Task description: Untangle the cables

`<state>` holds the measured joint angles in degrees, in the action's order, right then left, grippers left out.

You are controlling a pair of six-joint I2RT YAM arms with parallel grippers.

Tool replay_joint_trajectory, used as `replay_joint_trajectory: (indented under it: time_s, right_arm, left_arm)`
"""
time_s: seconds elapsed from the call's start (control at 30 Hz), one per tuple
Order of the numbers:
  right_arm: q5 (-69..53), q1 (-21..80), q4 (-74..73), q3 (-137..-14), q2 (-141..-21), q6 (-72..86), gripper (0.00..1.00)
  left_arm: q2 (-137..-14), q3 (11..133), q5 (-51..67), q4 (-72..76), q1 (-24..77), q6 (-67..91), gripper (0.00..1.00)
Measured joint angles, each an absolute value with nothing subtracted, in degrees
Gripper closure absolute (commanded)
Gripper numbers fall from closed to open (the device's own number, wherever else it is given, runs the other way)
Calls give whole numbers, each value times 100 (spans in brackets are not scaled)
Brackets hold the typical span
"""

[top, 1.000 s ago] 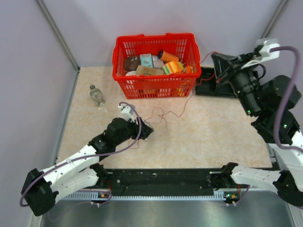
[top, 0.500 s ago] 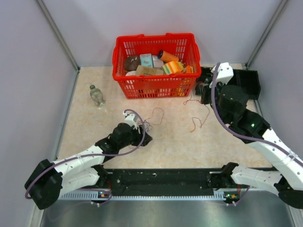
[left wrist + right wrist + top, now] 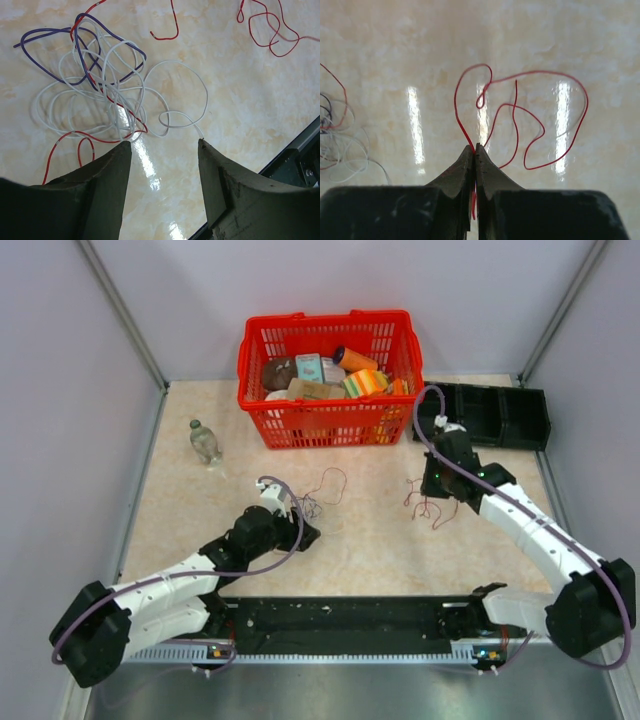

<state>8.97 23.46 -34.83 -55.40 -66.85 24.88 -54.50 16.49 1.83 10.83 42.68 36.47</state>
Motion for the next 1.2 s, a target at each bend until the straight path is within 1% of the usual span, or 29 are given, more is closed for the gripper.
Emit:
replay_joint_trajectory:
  time_s: [0.17, 0.3, 0.4, 0.43, 0.47, 0.53, 0.57, 0.6, 0.63, 0.67, 0.7, 0.87, 1.03, 1.2]
  right_arm:
    - [701, 2259, -3721, -5129, -6971, 2759, 100]
    - [521, 2043, -3688, -5028, -7262, 2965, 100]
    - [344, 1911, -3588, -4987, -7522, 3015, 91]
    - [309, 1859, -3575, -4980, -7607, 3020, 86]
    - [287, 1809, -3557, -4971, -7655, 3017, 76]
    - [220, 1658, -3538, -4923, -7693, 3002, 48]
    - [209, 1594, -3542, -4912, -7690, 2993, 45]
    - [215, 1564, -3544, -4910, -7684, 3015, 36]
    - [224, 1538, -3540, -4910, -7664, 2969, 22]
    - [224, 1514, -3544, -4910, -7627, 2954, 20]
    - [222, 1511, -3546, -4910, -7583, 2954, 4]
    - [110, 1374, -3566, -4897, -7352, 2985, 1]
    - [316, 1050, -3675, -4733, -7290, 3238, 1]
    - [401, 1026, -3750, -4718, -7328, 3339, 1]
  left_arm:
    - [-5474, 1647, 165, 1155, 4268, 3647, 40]
    - [-5540, 1647, 167, 1203, 4268, 3647, 41]
    - [-5551, 1647, 167, 1208, 4268, 3647, 40]
    - [-5553, 1647, 167, 1203, 4268, 3647, 41]
    - [-5553, 1647, 167, 1205, 4268, 3647, 41]
    - [-5553, 1647, 167, 1208, 4268, 3647, 40]
    - [-5553, 1647, 167, 1208, 4268, 3647, 41]
    - [-5553, 1647, 167, 1210, 4268, 3647, 41]
    - [-5553, 1647, 167, 1212, 4268, 3647, 40]
    - [-5551, 1647, 167, 1216, 4268, 3647, 41]
    - [-5551, 1647, 167, 1225, 4268, 3647, 40]
    - [-5579, 1647, 187, 1291, 4268, 3647, 40]
    - [-5581, 1647, 193, 1297, 4268, 3645, 41]
    - [-5594, 1647, 211, 1313, 4268, 3645, 41]
